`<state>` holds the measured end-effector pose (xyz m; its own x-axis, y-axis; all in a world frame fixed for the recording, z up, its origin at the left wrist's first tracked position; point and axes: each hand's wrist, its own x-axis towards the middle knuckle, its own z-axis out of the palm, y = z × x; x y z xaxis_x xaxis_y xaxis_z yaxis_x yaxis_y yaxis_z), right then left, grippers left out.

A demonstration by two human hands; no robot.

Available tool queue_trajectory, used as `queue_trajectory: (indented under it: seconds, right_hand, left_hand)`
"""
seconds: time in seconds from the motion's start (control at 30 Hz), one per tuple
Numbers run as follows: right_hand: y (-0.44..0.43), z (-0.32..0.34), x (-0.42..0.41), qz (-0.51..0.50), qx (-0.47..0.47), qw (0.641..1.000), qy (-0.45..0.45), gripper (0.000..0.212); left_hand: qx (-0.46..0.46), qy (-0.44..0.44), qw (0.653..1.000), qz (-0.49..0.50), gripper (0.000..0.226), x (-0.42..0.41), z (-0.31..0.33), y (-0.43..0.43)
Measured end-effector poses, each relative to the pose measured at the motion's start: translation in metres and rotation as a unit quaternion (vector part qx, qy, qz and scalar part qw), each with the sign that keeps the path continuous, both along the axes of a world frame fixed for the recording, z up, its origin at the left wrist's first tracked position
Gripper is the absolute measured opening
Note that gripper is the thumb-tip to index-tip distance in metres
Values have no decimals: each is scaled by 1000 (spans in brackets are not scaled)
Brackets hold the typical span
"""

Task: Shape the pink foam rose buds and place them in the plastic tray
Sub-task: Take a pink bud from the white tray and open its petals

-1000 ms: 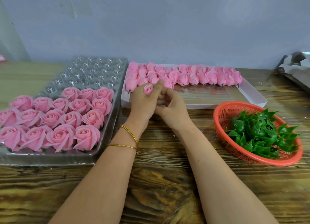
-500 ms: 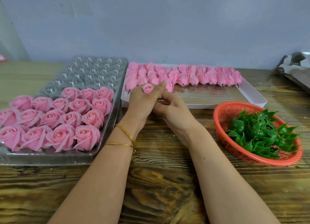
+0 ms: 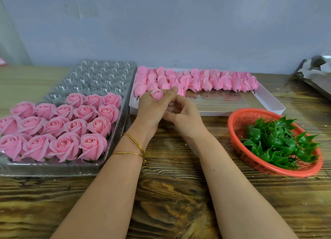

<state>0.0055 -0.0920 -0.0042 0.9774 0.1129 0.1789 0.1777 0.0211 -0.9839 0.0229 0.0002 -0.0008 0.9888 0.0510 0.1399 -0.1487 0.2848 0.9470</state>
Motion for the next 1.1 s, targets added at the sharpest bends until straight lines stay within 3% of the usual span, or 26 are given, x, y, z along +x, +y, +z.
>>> queue_trajectory:
  seconds: [0.13,0.4,0.67,1.1]
  right_hand:
    - [-3,2,-3,35,19,999,20,44]
    - [-5,3,-6,59,42,997,33,30]
    - [1,-1,0,-5,-7,1000,-1,35]
    - [-4,3,-4,22,0,1000,3,31]
  left_hand:
    - [9,-8,1000,-4,21,1,0,3]
    - [17,10,1000,8,15,3,-1,4]
    - [-27,46,998,32,18,2,1,-3]
    - [11,2,1000,22,15,4,-3,1]
